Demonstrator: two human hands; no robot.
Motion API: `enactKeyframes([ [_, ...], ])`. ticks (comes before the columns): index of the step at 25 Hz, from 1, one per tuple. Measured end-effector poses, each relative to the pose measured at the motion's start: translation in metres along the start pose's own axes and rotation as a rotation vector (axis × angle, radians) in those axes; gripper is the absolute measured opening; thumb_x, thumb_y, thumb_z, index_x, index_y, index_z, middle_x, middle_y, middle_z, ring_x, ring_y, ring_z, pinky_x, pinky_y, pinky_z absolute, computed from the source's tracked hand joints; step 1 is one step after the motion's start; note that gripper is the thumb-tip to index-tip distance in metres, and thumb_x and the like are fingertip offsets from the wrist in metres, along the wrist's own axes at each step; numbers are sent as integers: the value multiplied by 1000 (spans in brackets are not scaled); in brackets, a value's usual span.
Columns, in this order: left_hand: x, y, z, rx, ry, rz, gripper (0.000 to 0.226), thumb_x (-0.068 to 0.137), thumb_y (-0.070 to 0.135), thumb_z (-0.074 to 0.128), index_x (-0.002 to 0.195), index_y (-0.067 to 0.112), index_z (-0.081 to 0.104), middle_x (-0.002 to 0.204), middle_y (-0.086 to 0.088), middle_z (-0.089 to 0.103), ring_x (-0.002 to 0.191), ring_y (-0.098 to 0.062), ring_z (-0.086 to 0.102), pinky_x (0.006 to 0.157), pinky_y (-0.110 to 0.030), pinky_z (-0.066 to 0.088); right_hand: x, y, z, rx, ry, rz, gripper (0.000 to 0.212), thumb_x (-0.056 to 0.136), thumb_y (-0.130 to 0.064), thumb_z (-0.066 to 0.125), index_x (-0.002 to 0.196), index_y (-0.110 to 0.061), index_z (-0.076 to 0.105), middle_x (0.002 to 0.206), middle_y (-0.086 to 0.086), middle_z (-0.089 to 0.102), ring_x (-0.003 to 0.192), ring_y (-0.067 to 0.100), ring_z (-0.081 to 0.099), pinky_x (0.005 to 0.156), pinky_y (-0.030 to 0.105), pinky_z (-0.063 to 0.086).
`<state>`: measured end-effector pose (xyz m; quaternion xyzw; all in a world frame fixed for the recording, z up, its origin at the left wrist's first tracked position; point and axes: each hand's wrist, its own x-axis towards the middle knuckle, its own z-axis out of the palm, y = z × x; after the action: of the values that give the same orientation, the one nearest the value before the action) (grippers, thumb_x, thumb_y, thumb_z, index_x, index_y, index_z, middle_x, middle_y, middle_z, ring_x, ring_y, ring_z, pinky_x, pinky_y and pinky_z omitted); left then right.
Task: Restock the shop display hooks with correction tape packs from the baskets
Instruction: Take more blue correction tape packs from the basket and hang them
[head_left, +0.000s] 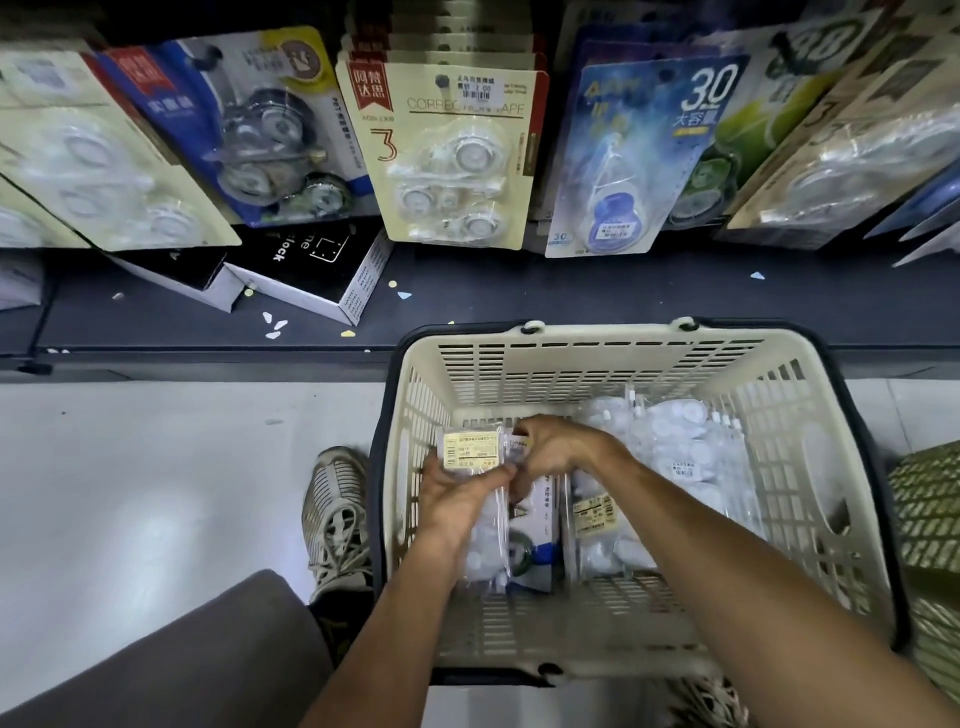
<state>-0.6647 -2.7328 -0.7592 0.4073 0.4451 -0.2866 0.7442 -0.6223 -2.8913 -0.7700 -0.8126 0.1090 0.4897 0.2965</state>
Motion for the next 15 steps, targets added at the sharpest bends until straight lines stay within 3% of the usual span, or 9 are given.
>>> enactKeyframes([
  [2, -5, 4, 1, 230, 6, 72, 77, 75, 39, 85, 139, 19, 48, 139, 1, 57, 136, -26, 47, 120, -50, 30, -14, 0, -8, 68, 92, -2, 93, 60, -28, 94, 141, -19, 48, 132, 4, 60, 119, 25, 58, 98, 37, 50],
  [5, -19, 7, 7, 435, 67, 148, 49, 75, 27, 88, 114, 20, 58, 110, 2, 68, 113, -24, 60, 112, -47, 41, -46, 3, -31, 132, 281, -12, 92, 59, -31, 93, 140, -19, 51, 133, 0, 60, 116, 24, 60, 93, 33, 52],
  [8, -25, 10, 17, 524, 147, 240, 41, 81, 9, 83, 117, 5, 63, 120, -12, 72, 115, -29, 66, 109, -40, 47, -84, 17, -51, 98, 409, -24, 74, 62, -31, 91, 127, -19, 58, 120, -1, 66, 103, 20, 63, 84, 30, 52],
  [11, -43, 9, 29, 864, 262, 475, 53, 81, 9, 83, 127, 0, 58, 125, -18, 66, 116, -33, 63, 93, -32, 49, -116, 30, -63, 169, 456, -85, 60, 62, -25, 92, 112, -23, 59, 102, -3, 67, 87, 16, 63, 71, 26, 49],
  [13, -58, 9, 39, 835, 184, 540, 66, 85, 12, 80, 143, 5, 50, 130, -9, 64, 115, -25, 62, 89, -23, 49, -136, 32, -70, 183, 457, -161, 59, 62, -21, 93, 108, -27, 56, 97, -6, 66, 83, 13, 62, 65, 22, 47],
  [15, -68, 15, 52, 716, -32, 498, 60, 92, 15, 74, 147, 12, 49, 128, 4, 63, 118, -16, 59, 100, -22, 44, -153, 30, -74, 166, 458, -227, 59, 61, -19, 93, 106, -28, 56, 94, -10, 65, 82, 12, 62, 65, 21, 45],
])
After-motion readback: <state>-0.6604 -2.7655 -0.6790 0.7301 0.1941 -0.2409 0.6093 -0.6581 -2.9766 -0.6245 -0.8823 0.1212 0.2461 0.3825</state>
